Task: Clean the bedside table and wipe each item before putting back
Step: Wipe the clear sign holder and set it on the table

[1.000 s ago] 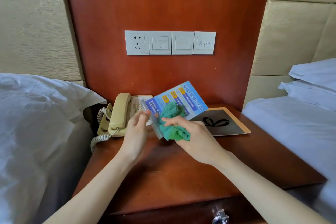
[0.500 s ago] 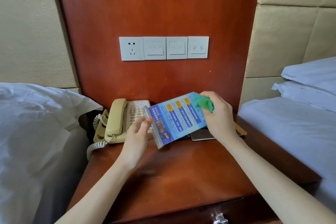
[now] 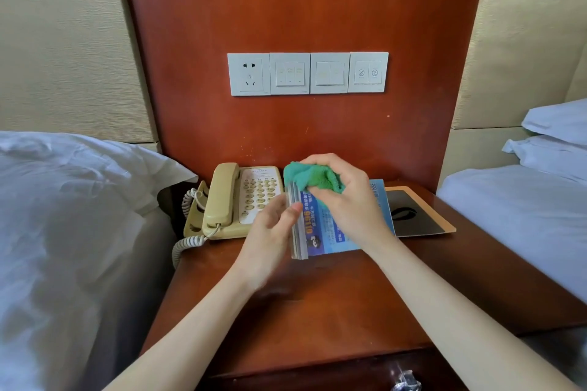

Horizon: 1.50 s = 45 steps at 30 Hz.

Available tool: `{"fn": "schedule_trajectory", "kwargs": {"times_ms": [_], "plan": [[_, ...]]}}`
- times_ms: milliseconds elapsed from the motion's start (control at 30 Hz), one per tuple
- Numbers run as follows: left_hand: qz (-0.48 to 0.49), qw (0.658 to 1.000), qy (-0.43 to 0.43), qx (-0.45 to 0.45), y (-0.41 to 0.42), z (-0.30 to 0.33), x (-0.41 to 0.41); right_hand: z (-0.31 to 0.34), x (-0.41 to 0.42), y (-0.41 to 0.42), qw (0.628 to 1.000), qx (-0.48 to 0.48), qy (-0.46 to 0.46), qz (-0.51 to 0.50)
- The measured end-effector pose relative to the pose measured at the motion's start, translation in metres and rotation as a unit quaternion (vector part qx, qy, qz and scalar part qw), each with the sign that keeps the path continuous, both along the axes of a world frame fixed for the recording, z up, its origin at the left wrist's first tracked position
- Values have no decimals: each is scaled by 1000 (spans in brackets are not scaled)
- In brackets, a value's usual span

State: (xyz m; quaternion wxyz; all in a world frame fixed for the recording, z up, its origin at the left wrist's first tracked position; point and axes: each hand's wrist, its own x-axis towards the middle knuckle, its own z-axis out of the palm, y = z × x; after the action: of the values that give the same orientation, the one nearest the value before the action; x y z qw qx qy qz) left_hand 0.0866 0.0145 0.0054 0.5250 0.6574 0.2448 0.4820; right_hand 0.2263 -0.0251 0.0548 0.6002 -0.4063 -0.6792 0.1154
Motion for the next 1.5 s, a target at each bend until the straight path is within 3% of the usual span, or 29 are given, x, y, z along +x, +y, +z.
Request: {"fn": "schedule_trajectory", "kwargs": {"times_ms": [233, 467, 633, 767, 967, 1200, 1267, 1333, 1433, 1500], "plan": [[30, 998, -21, -43, 1, 1, 2, -14, 1, -7, 999, 17, -49, -5], [82, 985, -97, -113, 14, 9, -10, -39, -3, -19, 983, 41, -175, 47], [77, 974, -152, -147, 17, 7, -9, -45, 8, -28, 959, 63, -276, 32], [19, 956, -204, -210, 20, 7, -7, -47, 14, -27, 967, 110, -220, -62], [-50, 950, -147, -271, 22, 2, -6, -47, -3, -24, 978, 102, -132, -122], [-112, 899, -270, -327, 23, 10, -11, -51, -1, -22, 957, 95, -241, -134], [-108, 890, -304, -322, 23, 13, -14, -48, 7, -20, 978, 34, -158, -135], [-59, 915, -283, -281, 22, 14, -14, -42, 17, -18, 989, -31, -34, -141], [47, 976, -179, -117, 15, 9, -10, -32, 39, -15, 976, -87, 145, -138], [81, 991, -96, 41, 7, 5, -9, -23, 52, -16, 966, -73, 206, -141]]}}
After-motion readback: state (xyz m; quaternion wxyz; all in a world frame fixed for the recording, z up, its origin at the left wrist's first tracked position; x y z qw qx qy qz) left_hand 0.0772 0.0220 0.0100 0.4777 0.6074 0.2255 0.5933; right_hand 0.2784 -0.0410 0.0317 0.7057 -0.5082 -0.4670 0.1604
